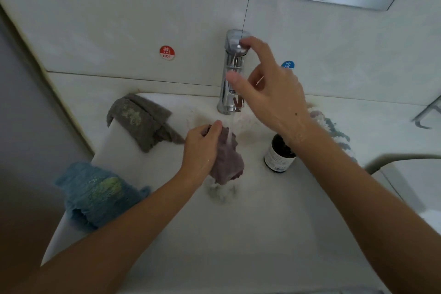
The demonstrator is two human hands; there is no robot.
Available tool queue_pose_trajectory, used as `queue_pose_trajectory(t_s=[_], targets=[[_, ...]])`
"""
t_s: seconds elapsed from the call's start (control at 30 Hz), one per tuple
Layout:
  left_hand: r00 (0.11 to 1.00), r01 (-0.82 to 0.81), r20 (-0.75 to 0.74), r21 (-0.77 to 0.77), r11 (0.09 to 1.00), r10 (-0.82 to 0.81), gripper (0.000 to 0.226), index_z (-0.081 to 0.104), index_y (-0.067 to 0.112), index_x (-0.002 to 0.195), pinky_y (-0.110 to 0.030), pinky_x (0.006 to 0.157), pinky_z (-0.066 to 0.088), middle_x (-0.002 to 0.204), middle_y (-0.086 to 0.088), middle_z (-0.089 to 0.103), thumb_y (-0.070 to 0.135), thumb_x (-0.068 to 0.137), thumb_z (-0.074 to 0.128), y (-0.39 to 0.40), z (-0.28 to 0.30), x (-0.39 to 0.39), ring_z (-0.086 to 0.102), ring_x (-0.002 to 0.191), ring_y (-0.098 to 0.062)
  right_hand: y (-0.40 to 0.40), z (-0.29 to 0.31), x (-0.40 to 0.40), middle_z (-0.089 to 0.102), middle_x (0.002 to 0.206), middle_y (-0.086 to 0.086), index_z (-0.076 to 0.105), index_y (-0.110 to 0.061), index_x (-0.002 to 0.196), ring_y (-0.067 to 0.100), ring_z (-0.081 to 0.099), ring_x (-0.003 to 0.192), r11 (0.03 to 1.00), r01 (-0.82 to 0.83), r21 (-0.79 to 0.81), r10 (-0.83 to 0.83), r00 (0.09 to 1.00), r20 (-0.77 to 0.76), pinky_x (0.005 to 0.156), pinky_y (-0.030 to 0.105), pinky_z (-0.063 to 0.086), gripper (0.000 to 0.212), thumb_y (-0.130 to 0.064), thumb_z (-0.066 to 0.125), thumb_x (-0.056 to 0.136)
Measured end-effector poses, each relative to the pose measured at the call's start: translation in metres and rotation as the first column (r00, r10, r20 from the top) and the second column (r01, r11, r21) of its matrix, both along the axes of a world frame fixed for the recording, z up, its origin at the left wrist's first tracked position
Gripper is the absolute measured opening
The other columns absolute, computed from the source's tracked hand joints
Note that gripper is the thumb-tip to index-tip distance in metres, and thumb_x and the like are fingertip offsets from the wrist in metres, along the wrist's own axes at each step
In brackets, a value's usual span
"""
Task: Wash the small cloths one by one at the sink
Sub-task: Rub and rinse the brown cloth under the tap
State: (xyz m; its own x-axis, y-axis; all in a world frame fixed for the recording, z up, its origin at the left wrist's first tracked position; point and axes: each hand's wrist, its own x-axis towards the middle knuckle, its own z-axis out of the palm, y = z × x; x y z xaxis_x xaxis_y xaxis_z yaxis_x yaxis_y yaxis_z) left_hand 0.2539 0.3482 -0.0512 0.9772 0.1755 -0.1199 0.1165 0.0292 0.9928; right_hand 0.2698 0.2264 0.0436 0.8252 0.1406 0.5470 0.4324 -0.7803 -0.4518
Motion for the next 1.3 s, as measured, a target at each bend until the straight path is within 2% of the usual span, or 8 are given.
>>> queue_pose_trajectory(t_s=[0.23, 0.47, 0.63, 0.77, 0.9, 1.03, 1.13, 1.3], targets=[[1.000, 0.007, 0.028, -0.041, 0.999, -0.006, 0.035, 0.069, 0.006, 0.079, -0.035, 0.070, 0.059, 0.074, -0.006, 0.071, 0.030, 0.099, 0.052, 0.001, -0.001, -0.001, 0.069, 0.069, -0.020, -0.002, -0.030, -0.010, 0.062, 0.082, -0.009, 0.028, -0.036, 0.149, 0.004, 0.059, 0.066, 0.992, 0.076, 0.096, -0.077, 0.997, 0.007, 0.060, 0.030, 0.050, 0.067, -0.067, 0.040, 0.091], [0.987, -0.127, 0.098, -0.047, 0.991, 0.131, 0.028, 0.063, 0.020, 0.081, -0.038, 0.075, 0.057, 0.081, -0.002, 0.067, 0.034, 0.100, 0.047, 0.000, -0.001, -0.003, 0.066, 0.079, -0.018, 0.011, -0.101, -0.039, 0.057, 0.122, -0.006, 0.026, -0.039, 0.148, 0.009, 0.064, 0.092, 0.974, 0.073, 0.213, 0.009, 0.933, -0.361, 0.078, 0.037, 0.058, 0.063, -0.062, 0.044, 0.092], [0.975, -0.161, 0.145, -0.054, 0.985, 0.168, 0.018, 0.057, 0.023, 0.090, -0.029, 0.076, 0.055, 0.090, 0.002, 0.065, 0.031, 0.101, 0.046, -0.004, -0.003, -0.006, 0.065, 0.085, -0.014, 0.023, -0.104, -0.042, 0.058, 0.126, 0.000, 0.031, -0.035, 0.148, 0.016, 0.067, 0.102, 0.763, 0.169, 0.623, 0.284, 0.779, -0.559, 0.071, 0.027, 0.060, 0.057, -0.051, 0.049, 0.096], [0.970, -0.141, 0.196, -0.009, 0.990, 0.140, 0.009, 0.047, 0.020, 0.110, -0.009, 0.065, 0.048, 0.097, 0.009, 0.057, 0.022, 0.102, 0.042, -0.006, -0.006, -0.009, 0.059, 0.085, -0.002, 0.023, -0.107, -0.041, 0.058, 0.133, -0.007, 0.037, -0.038, 0.144, 0.011, 0.066, 0.106, 0.680, 0.263, 0.684, 0.353, 0.701, -0.620, 0.082, 0.037, 0.060, 0.054, -0.057, 0.048, 0.094], [0.973, -0.070, 0.231, 0.200, 0.977, 0.023, 0.015, 0.051, 0.029, 0.104, -0.019, 0.073, 0.050, 0.092, 0.015, 0.060, 0.022, 0.104, 0.037, -0.008, -0.011, -0.012, 0.060, 0.084, -0.002, 0.022, -0.105, -0.040, 0.062, 0.119, -0.006, 0.044, -0.037, 0.139, 0.009, 0.068, 0.097, 0.582, 0.253, 0.773, 0.350, 0.780, -0.519, 0.077, 0.038, 0.062, 0.045, -0.043, 0.056, 0.096], [0.979, -0.013, 0.197, 0.316, 0.949, -0.053, 0.023, 0.053, 0.029, 0.098, -0.038, 0.080, 0.053, 0.090, 0.011, 0.063, 0.034, 0.104, 0.032, -0.017, -0.012, -0.019, 0.062, 0.084, -0.007, 0.026, -0.110, -0.039, 0.068, 0.102, -0.004, 0.059, -0.034, 0.116, 0.013, 0.068, 0.093, 0.672, 0.176, 0.719, 0.201, 0.891, -0.406, 0.081, 0.040, 0.059, 0.026, -0.048, 0.055, 0.094], [0.988, 0.019, 0.136, 0.389, 0.921, -0.078, 0.037, 0.055, 0.022, 0.096, -0.039, 0.080, 0.052, 0.085, 0.009, 0.063, 0.042, 0.103, 0.025, -0.019, -0.009, -0.019, 0.061, 0.081, -0.007, 0.027, -0.108, -0.040, 0.067, 0.086, -0.003, 0.064, -0.024, 0.095, 0.014, 0.067, 0.083, 0.724, 0.139, 0.676, 0.130, 0.935, -0.331, 0.075, 0.045, 0.058, 0.028, -0.050, 0.053, 0.093], [0.992, 0.021, 0.111, 0.349, 0.937, -0.064, 0.055, 0.067, 0.020, 0.070, -0.035, 0.062, 0.054, 0.063, 0.002, 0.067, 0.044, 0.103, 0.030, -0.021, -0.013, -0.016, 0.065, 0.062, -0.012, 0.033, -0.107, -0.042, 0.052, 0.059, 0.000, 0.054, -0.004, 0.073, 0.011, 0.053, 0.057, 0.622, 0.215, 0.752, 0.126, 0.921, -0.368, 0.054, 0.036, 0.049, 0.042, -0.037, 0.054, 0.098]])
